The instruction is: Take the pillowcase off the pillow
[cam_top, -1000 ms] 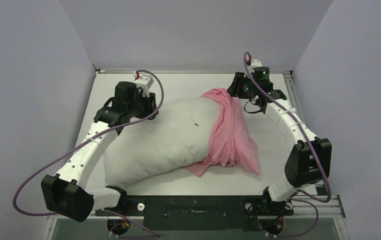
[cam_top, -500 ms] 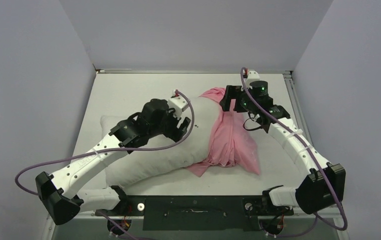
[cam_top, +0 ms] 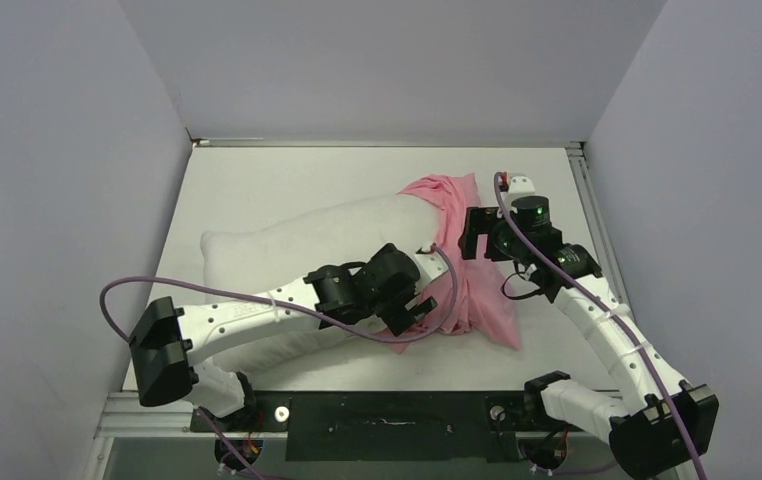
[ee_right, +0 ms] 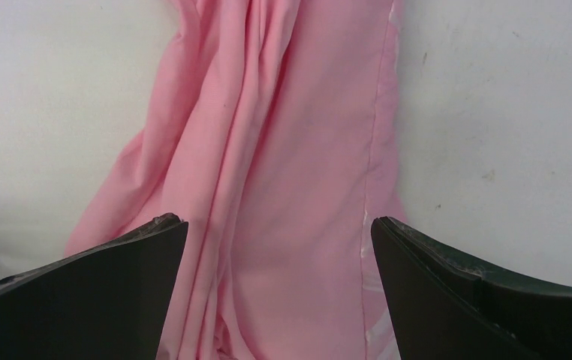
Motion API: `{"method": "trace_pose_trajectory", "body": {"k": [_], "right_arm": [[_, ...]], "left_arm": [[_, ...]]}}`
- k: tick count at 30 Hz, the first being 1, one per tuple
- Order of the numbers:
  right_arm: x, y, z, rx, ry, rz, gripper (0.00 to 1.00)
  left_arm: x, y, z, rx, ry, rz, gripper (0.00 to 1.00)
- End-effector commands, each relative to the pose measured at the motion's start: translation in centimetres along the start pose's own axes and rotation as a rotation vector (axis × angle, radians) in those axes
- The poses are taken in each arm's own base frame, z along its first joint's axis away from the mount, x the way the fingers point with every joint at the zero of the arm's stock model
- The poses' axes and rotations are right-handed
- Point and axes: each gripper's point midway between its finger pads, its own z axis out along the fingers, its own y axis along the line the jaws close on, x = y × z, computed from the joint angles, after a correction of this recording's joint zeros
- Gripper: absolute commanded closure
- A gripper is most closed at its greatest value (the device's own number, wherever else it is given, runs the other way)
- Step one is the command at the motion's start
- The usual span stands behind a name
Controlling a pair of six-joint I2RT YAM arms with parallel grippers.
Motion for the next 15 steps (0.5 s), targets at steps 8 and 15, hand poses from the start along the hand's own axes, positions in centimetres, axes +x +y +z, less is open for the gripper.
{"method": "trace_pose_trajectory", "body": {"k": [8, 15], "right_arm": [[1.8, 1.3, -1.9, -0.088, 0.033, -0.005, 0.05], [3.5, 4.2, -1.9, -0.194, 0.067, -0.013, 0.04]], "left_arm": [[-0.6, 7.3, 4.8, -0.212, 0.009, -0.171, 0.06], [-2.0, 9.8, 5.0, -0.211, -0.041, -0.239, 0.31]]}}
